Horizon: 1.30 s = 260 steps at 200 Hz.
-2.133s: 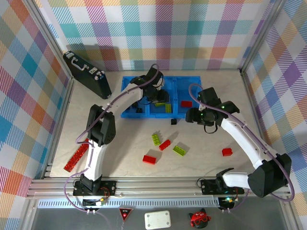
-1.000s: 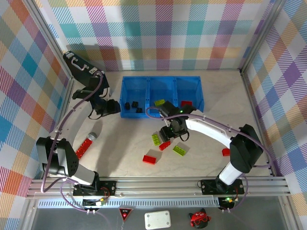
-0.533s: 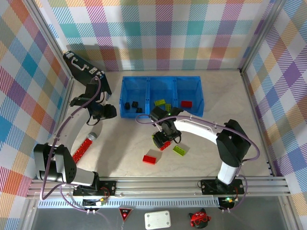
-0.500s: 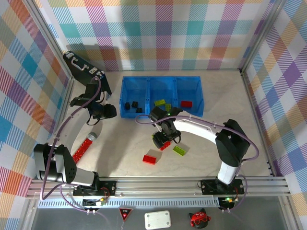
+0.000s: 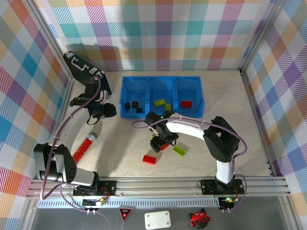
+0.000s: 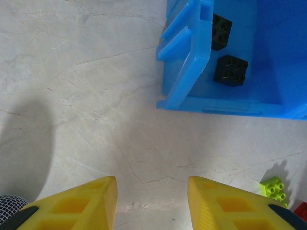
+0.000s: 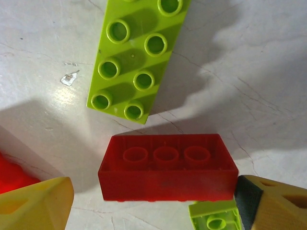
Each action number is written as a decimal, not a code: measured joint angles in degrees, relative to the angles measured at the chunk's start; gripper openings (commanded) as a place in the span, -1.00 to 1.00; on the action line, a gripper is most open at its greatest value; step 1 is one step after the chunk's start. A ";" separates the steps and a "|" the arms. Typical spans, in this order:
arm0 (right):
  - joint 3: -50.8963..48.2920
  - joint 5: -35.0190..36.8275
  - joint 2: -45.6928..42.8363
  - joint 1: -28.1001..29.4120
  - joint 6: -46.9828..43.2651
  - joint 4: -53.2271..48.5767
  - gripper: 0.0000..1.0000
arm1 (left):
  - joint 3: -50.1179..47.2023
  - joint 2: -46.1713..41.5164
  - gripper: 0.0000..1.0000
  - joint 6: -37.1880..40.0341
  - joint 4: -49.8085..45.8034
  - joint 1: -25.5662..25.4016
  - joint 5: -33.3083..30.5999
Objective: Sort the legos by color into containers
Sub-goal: Pick up the lego from the bottom-center of the table.
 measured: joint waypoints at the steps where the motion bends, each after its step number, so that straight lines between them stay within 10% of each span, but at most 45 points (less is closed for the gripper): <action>1: 0.00 0.00 0.07 0.02 0.00 0.00 0.74 | -0.02 0.00 -0.14 0.00 0.00 0.00 0.02; 260: 0.04 1.18 1.01 0.44 2.80 -0.26 0.34 | -0.17 0.00 -0.14 0.00 0.00 0.00 -0.46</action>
